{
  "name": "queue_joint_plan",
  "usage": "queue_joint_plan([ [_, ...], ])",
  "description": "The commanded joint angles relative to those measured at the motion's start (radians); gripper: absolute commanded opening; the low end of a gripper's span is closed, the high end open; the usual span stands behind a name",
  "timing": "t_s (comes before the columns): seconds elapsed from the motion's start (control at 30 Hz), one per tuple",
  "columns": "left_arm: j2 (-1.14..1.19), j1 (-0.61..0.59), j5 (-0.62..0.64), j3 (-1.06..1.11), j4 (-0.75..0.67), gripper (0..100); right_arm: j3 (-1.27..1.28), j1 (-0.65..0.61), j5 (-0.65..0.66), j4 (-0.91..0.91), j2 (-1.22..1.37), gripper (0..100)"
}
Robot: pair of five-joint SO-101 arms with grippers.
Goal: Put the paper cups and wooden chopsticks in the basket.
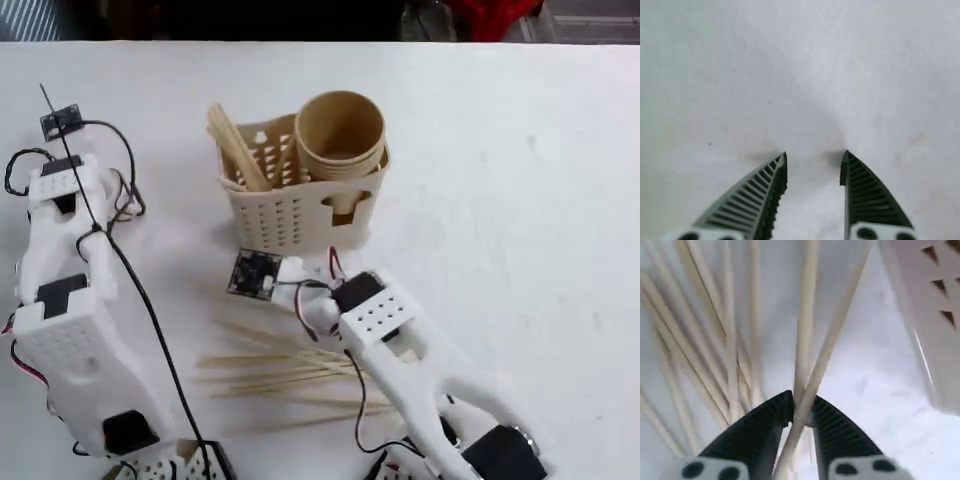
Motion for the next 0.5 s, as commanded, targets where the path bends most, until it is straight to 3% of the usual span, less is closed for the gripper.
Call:
queue_joint_plan([
  [0.0, -0.005, -0.005, 0.009, -0.041, -0.005, 18, -0.048, -0.025, 0.012, 0.05, -0.001, 16.2],
  [0.13, -0.005, -0.005, 0.009, -0.041, -0.005, 18, -0.049, -0.042, 0.012, 0.048, -0.001, 24.7],
  [0.27, -0.005, -0.004, 0.009, -0.041, -0.005, 18, -0.104, -0.045, 0.009, 0.039, 0.007, 23.3],
  [0.47, -0.005, -0.005, 0.009, -0.041, -0.005, 18, -0.141, -0.054, -0.003, -0.133, 0.065, 20.0],
])
